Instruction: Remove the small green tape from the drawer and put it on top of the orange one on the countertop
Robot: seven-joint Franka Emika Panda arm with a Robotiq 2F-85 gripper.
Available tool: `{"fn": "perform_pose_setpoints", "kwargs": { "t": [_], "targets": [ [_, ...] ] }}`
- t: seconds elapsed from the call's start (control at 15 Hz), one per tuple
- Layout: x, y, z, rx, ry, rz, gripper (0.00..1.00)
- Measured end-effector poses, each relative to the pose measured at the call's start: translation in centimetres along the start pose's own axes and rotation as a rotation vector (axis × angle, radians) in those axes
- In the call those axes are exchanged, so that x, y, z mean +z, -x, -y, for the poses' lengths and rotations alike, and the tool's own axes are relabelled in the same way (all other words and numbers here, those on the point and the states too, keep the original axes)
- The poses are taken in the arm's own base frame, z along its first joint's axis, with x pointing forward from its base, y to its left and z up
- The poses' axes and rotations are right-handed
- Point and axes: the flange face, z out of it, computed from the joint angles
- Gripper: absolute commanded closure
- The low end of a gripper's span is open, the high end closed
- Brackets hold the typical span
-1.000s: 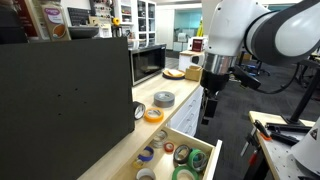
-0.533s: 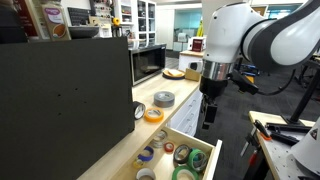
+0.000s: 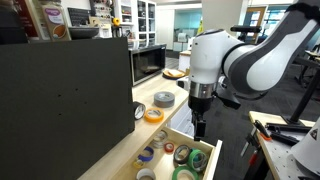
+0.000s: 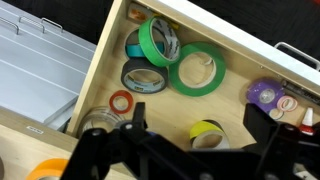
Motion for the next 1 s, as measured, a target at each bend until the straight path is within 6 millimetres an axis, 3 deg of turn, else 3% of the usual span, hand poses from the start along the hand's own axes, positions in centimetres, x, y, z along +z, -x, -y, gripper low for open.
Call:
{"fn": "perform_pose_setpoints", "kwargs": {
  "t": [0.47, 1.0],
  "targets": [
    [6.2, -1.6, -2.1, -0.048, 0.024, 0.062, 0.0],
    [11.2, -1.2, -3.1, -0.055, 0.01, 0.144, 0.0]
  ]
}}
